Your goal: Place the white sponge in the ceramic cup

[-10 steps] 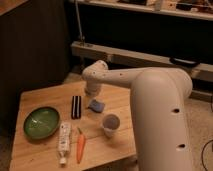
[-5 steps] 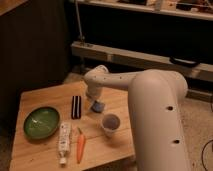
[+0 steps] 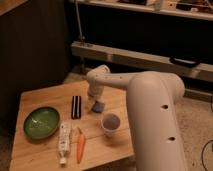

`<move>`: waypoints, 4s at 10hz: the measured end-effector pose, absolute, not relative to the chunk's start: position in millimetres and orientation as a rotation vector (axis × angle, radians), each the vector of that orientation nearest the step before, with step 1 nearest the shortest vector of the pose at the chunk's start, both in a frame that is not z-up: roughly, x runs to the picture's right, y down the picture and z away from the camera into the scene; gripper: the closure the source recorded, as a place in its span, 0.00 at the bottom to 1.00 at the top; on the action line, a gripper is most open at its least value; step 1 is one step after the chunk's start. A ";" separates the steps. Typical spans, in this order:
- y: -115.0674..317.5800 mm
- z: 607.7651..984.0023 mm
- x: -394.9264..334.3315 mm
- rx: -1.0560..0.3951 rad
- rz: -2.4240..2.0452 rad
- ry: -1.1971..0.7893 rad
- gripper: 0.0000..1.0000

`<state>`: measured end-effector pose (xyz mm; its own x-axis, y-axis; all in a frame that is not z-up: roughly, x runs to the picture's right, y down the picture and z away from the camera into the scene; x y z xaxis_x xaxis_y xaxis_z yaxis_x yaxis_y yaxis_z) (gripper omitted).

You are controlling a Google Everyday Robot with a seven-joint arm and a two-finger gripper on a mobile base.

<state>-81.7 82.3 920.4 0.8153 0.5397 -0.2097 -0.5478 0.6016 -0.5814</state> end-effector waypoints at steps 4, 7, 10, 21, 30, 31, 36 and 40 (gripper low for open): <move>88.6 929.3 -89.1 -0.699 0.635 0.032 0.40; 86.4 931.1 -89.2 -0.693 0.659 0.049 0.68; 73.7 916.4 -82.8 -0.662 0.677 0.042 0.75; 43.6 687.9 -38.9 -0.430 0.821 -0.334 0.72; 94.3 688.1 10.7 -0.441 1.008 -0.470 0.72; 100.3 692.0 16.6 -0.432 1.017 -0.485 0.72; 110.4 709.2 22.8 -0.419 1.003 -0.535 0.72; 108.4 718.1 17.0 -0.434 0.970 -0.560 0.45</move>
<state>17.0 108.4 718.1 0.4443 0.8609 0.2480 -0.6456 0.4996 -0.5776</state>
